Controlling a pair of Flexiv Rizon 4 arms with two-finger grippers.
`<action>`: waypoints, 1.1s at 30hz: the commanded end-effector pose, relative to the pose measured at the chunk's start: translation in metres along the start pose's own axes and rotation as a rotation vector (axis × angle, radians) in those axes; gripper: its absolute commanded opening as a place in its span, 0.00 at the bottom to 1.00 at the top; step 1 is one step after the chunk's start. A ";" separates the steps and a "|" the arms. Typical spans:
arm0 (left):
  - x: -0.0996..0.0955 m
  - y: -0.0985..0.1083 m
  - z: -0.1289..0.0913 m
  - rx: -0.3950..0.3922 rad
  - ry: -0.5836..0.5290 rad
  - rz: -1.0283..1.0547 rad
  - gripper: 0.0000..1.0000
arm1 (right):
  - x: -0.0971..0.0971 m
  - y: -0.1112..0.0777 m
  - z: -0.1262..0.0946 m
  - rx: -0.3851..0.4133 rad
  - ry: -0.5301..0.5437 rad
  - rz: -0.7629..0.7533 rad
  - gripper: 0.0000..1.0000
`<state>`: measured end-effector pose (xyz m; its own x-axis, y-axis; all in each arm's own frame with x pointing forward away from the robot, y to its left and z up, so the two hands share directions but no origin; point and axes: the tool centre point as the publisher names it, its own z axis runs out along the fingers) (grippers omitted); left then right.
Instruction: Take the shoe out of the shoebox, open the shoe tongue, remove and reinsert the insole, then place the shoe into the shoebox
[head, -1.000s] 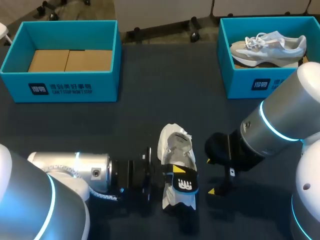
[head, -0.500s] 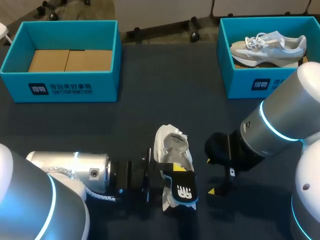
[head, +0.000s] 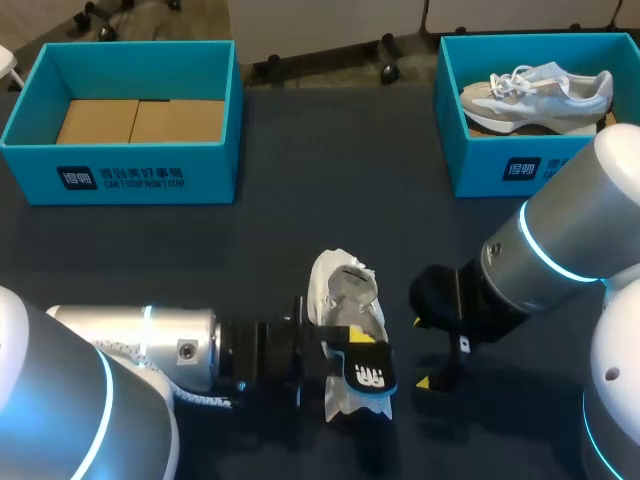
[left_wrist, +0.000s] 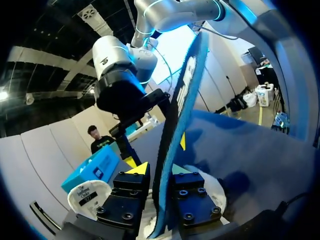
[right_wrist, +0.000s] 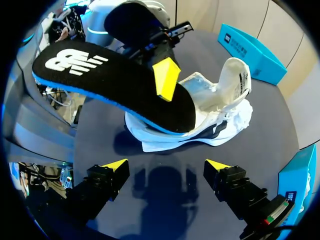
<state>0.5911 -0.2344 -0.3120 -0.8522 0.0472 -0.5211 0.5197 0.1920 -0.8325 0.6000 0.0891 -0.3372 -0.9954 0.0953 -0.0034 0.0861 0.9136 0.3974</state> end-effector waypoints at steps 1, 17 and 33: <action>0.001 -0.007 0.004 -0.029 0.010 0.011 0.00 | 0.001 0.000 0.002 0.000 -0.003 0.000 1.00; 0.003 0.023 0.005 -0.071 0.023 0.091 0.00 | 0.001 0.000 0.002 0.000 -0.003 0.000 1.00; -0.003 0.039 0.007 -0.143 0.001 0.111 0.00 | 0.001 0.000 0.002 0.000 -0.003 0.000 1.00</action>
<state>0.6127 -0.2306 -0.3444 -0.7874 0.0786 -0.6115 0.6009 0.3195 -0.7327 0.6002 0.0894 -0.3375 -0.9954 0.0953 -0.0030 0.0863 0.9136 0.3974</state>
